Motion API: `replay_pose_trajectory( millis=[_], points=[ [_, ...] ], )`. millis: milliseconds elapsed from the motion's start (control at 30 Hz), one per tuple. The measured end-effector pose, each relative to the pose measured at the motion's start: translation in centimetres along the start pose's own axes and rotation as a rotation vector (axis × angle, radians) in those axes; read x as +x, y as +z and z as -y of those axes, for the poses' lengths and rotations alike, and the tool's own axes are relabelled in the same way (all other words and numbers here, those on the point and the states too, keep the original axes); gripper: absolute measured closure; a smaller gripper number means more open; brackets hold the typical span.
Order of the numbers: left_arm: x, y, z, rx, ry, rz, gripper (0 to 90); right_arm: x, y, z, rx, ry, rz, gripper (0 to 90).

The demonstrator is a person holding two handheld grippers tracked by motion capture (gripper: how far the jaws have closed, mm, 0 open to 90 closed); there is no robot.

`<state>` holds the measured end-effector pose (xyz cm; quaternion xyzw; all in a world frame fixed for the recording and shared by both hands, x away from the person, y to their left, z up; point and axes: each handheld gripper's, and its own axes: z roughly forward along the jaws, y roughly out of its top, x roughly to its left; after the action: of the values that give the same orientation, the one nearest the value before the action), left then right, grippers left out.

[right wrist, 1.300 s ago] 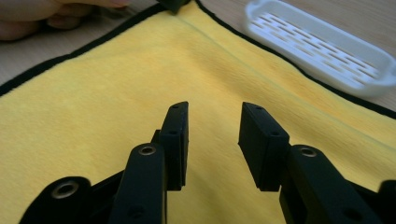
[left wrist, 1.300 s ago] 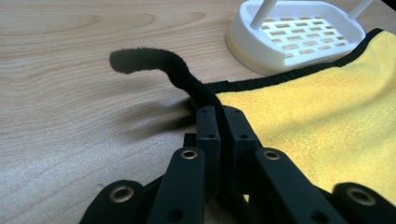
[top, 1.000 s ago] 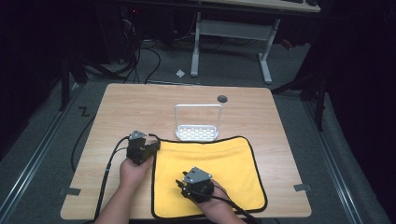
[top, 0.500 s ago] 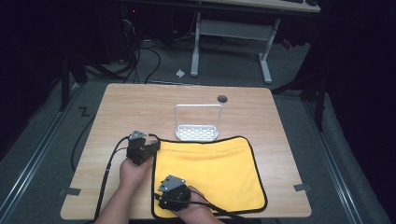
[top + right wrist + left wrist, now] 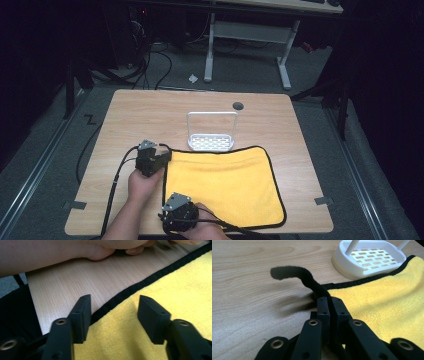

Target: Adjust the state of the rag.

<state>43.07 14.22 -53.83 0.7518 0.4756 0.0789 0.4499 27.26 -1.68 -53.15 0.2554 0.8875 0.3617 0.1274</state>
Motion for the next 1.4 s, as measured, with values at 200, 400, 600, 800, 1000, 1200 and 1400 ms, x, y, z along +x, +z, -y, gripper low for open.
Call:
replay_pose_trajectory(
  millis=[200,400,600,800,1000,1200,1400],
  points=[
    [0.0,0.0,0.0,0.000,0.000,0.000,85.4,-0.3,-0.3,0.1,0.000,-0.022,0.027,68.0],
    [0.0,-0.1,0.0,-0.005,0.002,0.001,85.5,-0.7,-0.8,0.3,-0.016,-0.049,0.052,82.5],
    [0.3,-0.4,0.1,-0.050,-0.025,0.016,85.7,-1.2,-2.2,0.2,-0.086,-0.042,0.077,83.1],
    [0.3,-0.8,0.0,-0.074,-0.035,0.038,86.4,-1.5,-3.7,-0.2,-0.143,-0.047,0.091,83.3],
    [0.6,-1.7,0.1,-0.143,-0.093,0.060,86.5,-1.7,-4.7,-0.9,-0.183,-0.038,0.083,83.2],
    [1.2,-2.7,-0.1,-0.210,-0.169,0.091,86.5,-1.0,-4.4,-2.1,-0.204,-0.056,0.069,83.1],
    [2.6,-5.2,0.2,-0.272,-0.182,0.071,86.6,0.1,-3.6,-4.2,-0.230,-0.076,0.038,83.1]
  ],
)
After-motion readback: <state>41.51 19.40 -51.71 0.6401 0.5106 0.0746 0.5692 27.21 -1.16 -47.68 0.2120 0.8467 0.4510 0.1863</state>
